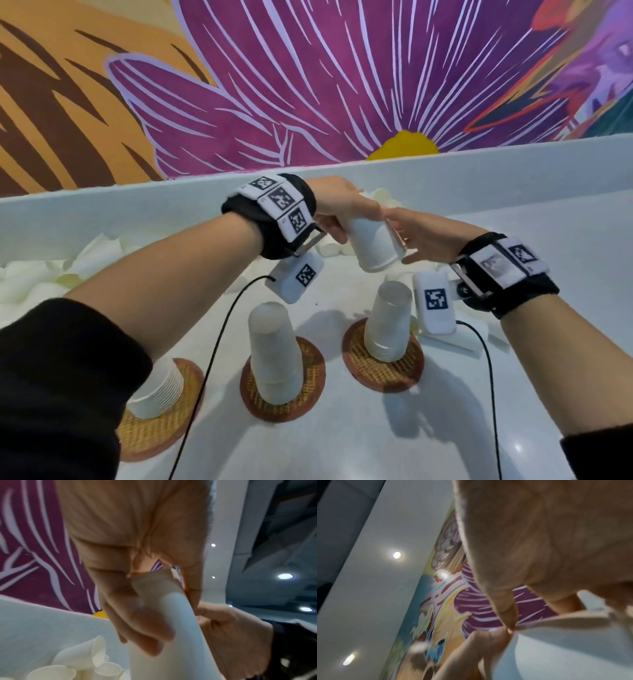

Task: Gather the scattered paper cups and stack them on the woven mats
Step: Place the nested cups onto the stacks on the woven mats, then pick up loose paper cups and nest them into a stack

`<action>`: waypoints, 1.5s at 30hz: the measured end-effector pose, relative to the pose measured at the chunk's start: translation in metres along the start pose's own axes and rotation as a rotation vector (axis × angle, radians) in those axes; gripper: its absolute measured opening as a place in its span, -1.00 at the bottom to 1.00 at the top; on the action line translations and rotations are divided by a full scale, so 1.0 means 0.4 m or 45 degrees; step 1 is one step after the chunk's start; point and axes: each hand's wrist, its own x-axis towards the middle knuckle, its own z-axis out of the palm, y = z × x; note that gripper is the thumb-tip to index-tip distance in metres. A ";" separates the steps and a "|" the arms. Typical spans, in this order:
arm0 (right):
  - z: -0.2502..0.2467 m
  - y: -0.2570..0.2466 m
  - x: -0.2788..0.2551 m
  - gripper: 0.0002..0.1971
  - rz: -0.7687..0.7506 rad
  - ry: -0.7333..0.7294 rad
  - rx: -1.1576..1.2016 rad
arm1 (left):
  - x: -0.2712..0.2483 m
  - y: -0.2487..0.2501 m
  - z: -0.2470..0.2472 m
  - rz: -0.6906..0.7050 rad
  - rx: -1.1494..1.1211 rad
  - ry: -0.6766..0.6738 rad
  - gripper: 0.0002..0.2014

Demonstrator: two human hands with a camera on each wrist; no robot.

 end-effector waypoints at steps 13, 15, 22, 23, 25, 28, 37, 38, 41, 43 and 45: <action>0.083 0.283 0.002 -0.45 0.082 -0.018 -0.327 | 0.023 0.001 0.297 0.161 1.088 -0.342 -0.34; 0.089 0.298 0.008 -0.38 0.076 0.032 -0.307 | 0.032 -0.025 0.315 0.164 1.055 -0.293 -0.31; 0.081 0.271 -0.007 -0.38 0.024 0.056 -0.306 | 0.007 -0.016 0.219 0.023 0.677 -0.270 -0.21; 0.084 0.267 -0.008 -0.35 -0.021 0.087 -0.278 | -0.008 -0.010 0.192 0.024 0.607 -0.243 -0.28; 0.088 0.262 -0.005 -0.31 -0.107 0.147 -0.225 | -0.042 -0.008 0.138 0.025 0.608 -0.240 -0.40; 0.095 0.265 0.011 -0.28 -0.135 0.171 -0.196 | -0.102 -0.040 0.081 -0.087 0.794 -0.362 -0.41; 0.128 0.253 0.071 -0.23 -0.123 0.187 -0.148 | -0.197 -0.192 0.056 -0.478 1.016 -0.501 -0.23; 0.131 0.249 0.077 -0.23 -0.117 0.189 -0.138 | -0.199 -0.199 0.062 -0.478 1.002 -0.485 -0.28; 0.144 0.237 0.094 -0.23 -0.110 0.197 -0.113 | -0.194 -0.222 0.085 -0.406 0.968 -0.345 -0.41; 0.155 0.230 0.109 -0.23 -0.120 0.212 -0.102 | -0.181 -0.235 0.091 -0.350 0.976 -0.245 -0.45; 0.166 0.222 0.121 -0.23 -0.124 0.238 -0.070 | -0.168 -0.240 0.087 -0.360 0.962 -0.200 -0.47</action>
